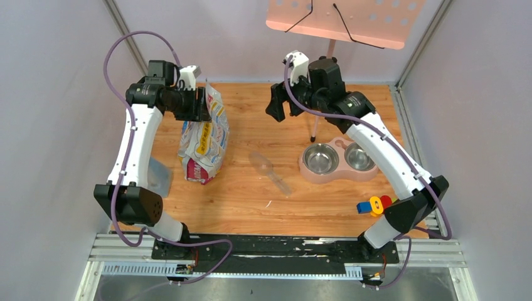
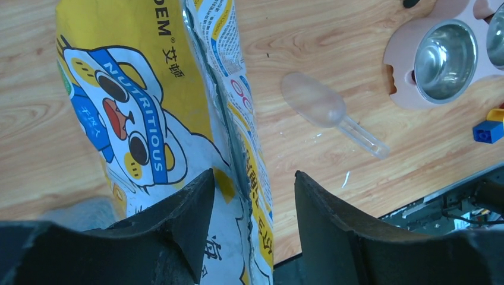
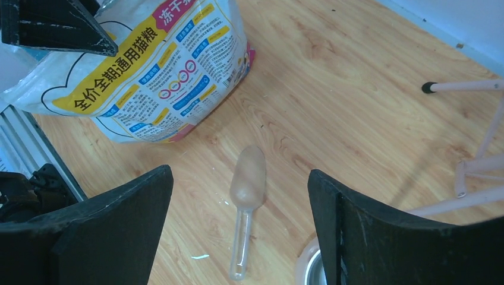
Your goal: Serve the pet food
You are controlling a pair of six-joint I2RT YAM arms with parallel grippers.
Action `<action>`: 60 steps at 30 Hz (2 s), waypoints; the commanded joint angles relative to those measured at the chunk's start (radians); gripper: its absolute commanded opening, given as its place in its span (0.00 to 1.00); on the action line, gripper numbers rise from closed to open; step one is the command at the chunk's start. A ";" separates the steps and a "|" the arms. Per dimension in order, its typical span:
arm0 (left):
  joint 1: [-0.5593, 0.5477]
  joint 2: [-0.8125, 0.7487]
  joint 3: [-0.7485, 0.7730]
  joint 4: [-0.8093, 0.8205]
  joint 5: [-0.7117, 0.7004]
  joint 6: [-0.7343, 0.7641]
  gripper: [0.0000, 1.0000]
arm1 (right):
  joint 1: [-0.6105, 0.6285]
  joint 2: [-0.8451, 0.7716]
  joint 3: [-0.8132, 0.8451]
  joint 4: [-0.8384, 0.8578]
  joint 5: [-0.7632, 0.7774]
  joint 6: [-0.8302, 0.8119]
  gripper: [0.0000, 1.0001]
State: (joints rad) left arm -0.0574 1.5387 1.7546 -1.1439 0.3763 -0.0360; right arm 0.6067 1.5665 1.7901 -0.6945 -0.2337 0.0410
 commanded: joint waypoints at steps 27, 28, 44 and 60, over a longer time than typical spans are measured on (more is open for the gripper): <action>0.259 0.070 0.078 0.039 -0.028 -0.063 0.68 | 0.073 0.641 0.528 0.174 -0.063 0.127 0.69; 0.282 0.091 0.021 0.050 -0.006 -0.095 0.68 | 0.070 0.649 0.514 0.174 -0.107 0.111 0.68; 0.326 0.357 -0.104 0.061 0.451 0.118 0.60 | 0.043 0.595 0.370 0.073 -0.475 -0.065 0.63; 0.370 0.169 0.202 0.054 0.313 0.033 0.65 | 0.016 0.503 0.488 0.146 -0.384 0.189 0.65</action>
State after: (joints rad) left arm 0.3099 1.8202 1.8870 -1.1065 0.6094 0.0544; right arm 0.6201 2.1151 2.2028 -0.6292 -0.6270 0.1062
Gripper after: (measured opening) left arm 0.642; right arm 0.657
